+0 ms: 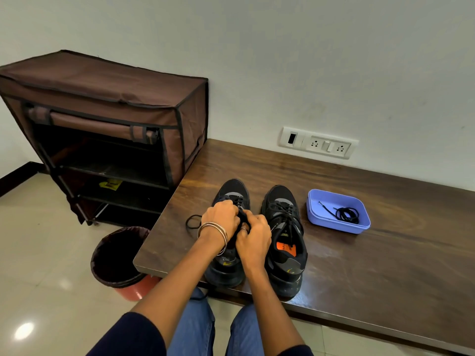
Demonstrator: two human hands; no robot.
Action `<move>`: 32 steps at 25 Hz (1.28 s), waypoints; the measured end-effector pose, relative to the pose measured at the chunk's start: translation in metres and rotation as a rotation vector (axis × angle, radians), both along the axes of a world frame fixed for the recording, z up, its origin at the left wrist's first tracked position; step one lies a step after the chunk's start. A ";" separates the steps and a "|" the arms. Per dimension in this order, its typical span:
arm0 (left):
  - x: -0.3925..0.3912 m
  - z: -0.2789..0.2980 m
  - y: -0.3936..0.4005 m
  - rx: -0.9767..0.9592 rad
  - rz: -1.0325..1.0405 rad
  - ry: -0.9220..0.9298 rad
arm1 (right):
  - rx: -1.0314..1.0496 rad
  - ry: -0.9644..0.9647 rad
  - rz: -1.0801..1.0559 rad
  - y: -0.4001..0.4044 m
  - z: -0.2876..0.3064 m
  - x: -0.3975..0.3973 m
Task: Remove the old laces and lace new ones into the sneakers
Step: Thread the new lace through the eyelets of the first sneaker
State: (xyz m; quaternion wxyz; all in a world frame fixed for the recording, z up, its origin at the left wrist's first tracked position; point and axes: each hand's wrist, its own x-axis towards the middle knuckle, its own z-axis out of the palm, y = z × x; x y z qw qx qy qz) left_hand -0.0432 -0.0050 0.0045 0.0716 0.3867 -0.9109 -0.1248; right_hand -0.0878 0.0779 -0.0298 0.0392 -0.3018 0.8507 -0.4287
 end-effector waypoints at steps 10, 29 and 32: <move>0.008 -0.010 -0.001 0.249 0.186 0.414 | 0.059 -0.034 0.044 0.000 0.002 -0.002; 0.002 -0.008 0.007 0.333 0.252 0.333 | -0.284 -0.498 0.034 0.003 -0.005 -0.014; 0.005 -0.012 0.005 0.320 0.173 0.289 | -0.212 -0.526 -0.079 -0.005 0.012 -0.025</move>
